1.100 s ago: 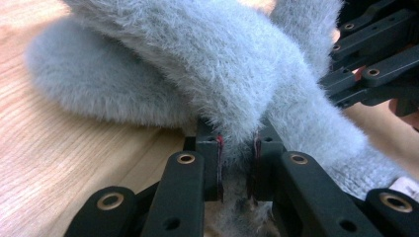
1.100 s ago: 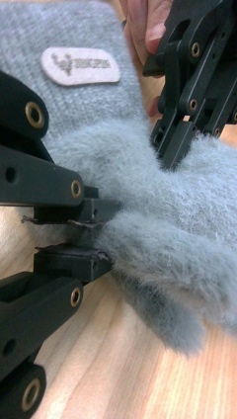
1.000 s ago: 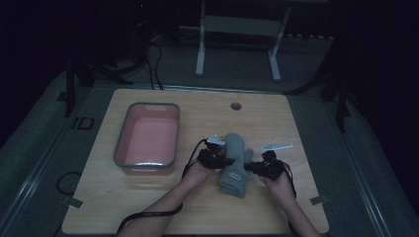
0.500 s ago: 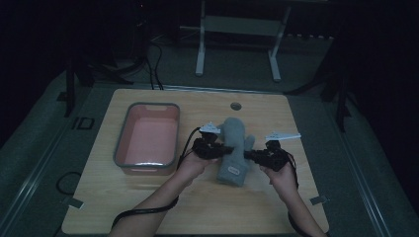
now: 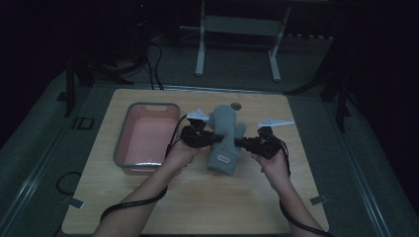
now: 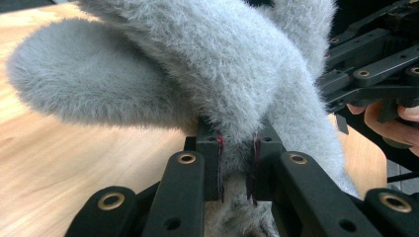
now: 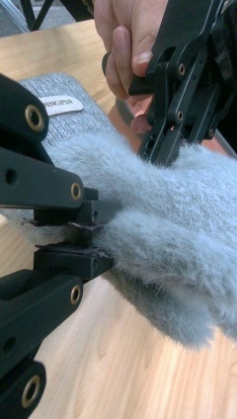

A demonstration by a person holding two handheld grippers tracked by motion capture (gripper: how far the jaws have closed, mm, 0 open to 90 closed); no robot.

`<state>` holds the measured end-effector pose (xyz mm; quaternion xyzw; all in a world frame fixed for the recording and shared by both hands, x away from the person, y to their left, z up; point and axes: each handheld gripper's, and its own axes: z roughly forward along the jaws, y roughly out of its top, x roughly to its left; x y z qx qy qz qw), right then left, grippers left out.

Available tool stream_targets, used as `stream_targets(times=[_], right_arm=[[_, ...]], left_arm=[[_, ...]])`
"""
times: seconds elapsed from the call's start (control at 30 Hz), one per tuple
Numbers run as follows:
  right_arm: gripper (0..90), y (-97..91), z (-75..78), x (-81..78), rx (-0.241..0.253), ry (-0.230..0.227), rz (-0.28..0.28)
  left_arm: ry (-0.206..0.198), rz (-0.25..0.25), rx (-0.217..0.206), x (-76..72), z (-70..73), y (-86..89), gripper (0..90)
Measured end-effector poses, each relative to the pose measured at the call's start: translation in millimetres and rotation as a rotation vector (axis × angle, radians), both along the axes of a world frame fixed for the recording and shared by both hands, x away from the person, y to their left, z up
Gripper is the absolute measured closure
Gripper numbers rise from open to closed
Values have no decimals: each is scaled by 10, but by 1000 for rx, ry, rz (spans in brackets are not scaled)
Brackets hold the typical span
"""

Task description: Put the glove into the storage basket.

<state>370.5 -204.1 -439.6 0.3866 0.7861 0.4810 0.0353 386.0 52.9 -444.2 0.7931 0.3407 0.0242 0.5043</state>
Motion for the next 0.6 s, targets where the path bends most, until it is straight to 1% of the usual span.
stream_targets(times=[0.07,0.13,0.2,0.3,0.33,0.37,0.4,0.5,0.6], right_arm=[[817,76,48,23,-8,-10,8],[817,160,92,49,-12,-17,15],[817,269,144,83,-16,-26,23],[818,394,207,120,-13,-35,31],[818,394,207,120,-13,-35,31],[818,433,228,133,-12,-37,37],[819,504,267,154,-6,-39,46],[820,632,349,189,7,-46,65],[820,785,427,223,13,-56,86]], left_arm=[[-12,9,8,2,41,61,803],[-11,27,7,7,87,151,803],[-20,43,12,11,130,235,803],[-26,61,10,12,189,357,803],[-26,61,10,12,189,357,803],[-35,72,10,5,226,430,803],[-35,76,8,1,247,476,803],[-44,97,-1,-13,311,609,803],[-56,124,-5,-36,386,784,803]])
